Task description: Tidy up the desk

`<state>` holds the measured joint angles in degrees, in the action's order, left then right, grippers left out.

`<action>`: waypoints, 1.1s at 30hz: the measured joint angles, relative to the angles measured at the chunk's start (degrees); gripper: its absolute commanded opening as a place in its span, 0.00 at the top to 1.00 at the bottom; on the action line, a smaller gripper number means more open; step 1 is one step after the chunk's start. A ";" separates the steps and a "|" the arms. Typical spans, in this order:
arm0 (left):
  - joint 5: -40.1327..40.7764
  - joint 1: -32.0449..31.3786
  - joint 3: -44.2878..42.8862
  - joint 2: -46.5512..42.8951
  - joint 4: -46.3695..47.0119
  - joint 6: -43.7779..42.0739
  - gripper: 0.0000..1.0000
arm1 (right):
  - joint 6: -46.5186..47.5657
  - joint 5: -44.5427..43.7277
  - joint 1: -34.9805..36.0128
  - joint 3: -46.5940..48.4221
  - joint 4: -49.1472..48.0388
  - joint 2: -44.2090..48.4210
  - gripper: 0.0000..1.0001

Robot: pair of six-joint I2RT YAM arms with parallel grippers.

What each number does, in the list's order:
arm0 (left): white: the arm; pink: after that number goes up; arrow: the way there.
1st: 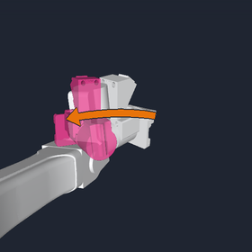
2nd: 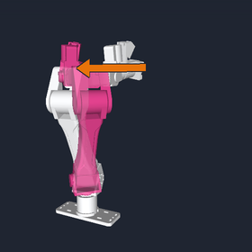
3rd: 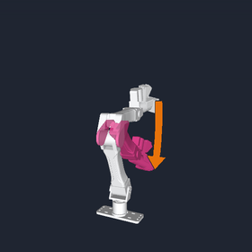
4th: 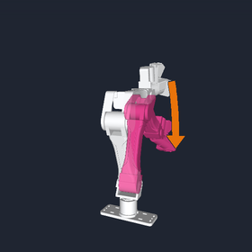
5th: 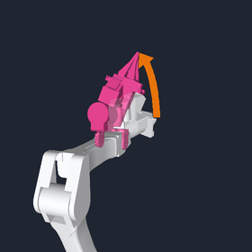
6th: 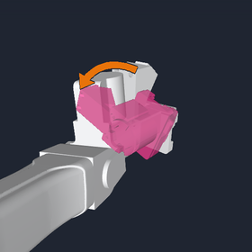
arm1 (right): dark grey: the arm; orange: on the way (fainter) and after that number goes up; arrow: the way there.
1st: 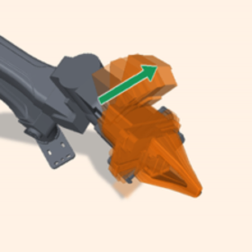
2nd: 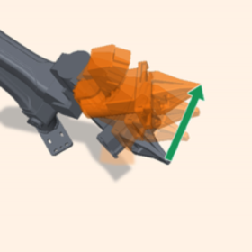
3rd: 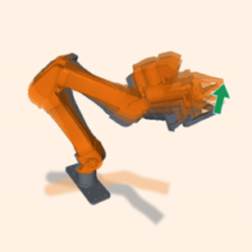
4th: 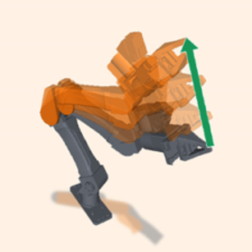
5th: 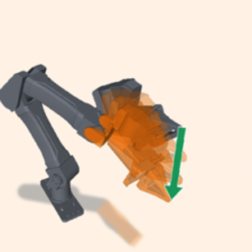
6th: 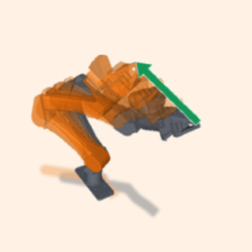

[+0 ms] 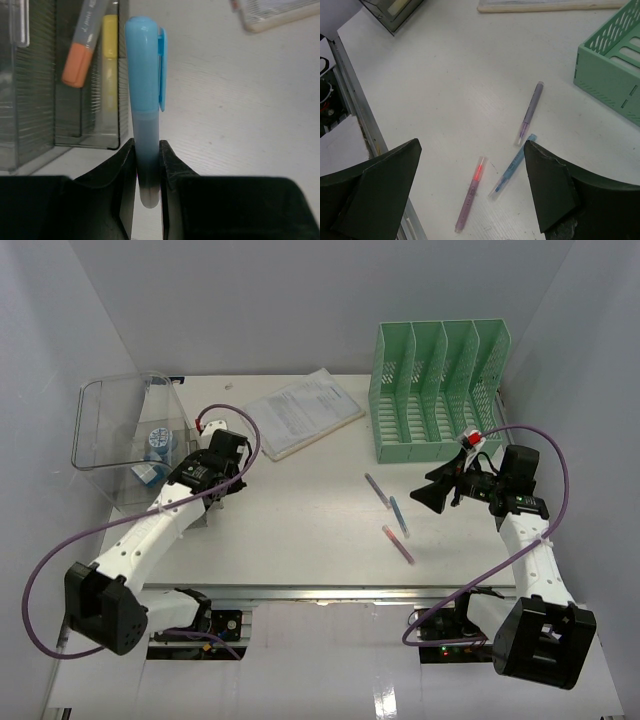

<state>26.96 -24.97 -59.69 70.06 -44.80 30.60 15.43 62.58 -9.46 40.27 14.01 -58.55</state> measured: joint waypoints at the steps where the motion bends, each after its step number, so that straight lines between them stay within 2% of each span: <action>1: 1.04 0.68 -0.98 1.83 -1.16 -0.75 0.91 | 0.05 0.31 -0.17 0.00 0.05 -0.02 0.10; 13: 13.08 3.68 -14.56 18.40 -5.56 -6.04 0.88 | 0.25 3.48 -2.44 -0.74 1.14 0.00 0.10; 16: 14.74 4.95 -14.71 20.44 -6.47 -6.41 0.81 | 0.25 4.08 -2.57 -0.74 1.30 0.00 0.10; 18: 15.41 5.78 -14.72 21.43 -6.90 -6.67 0.71 | 0.23 4.43 -2.65 -0.74 1.32 0.00 0.10; 20: 15.76 6.38 -14.76 21.96 -7.30 -6.98 0.48 | 0.23 4.84 -2.84 -0.74 1.32 0.00 0.10; 21: 15.90 6.67 -14.85 22.13 -7.48 -7.23 0.40 | 0.23 4.98 -2.91 -0.74 1.32 0.00 0.10; 23: 15.94 6.88 -15.35 22.36 -7.73 -7.68 0.30 | 0.23 5.22 -2.96 -0.76 1.32 0.00 0.10; 27: 15.06 6.86 -16.90 22.40 -7.85 -8.34 0.27 | 0.23 5.72 -3.22 -0.76 1.32 0.00 0.10; 33: 12.02 6.86 -17.43 22.00 -7.69 -8.85 0.29 | 0.25 6.30 -3.70 -0.76 1.35 -0.02 0.10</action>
<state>38.99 -18.11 -77.12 92.06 -52.49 21.74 15.68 68.88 -13.17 39.51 15.35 -58.57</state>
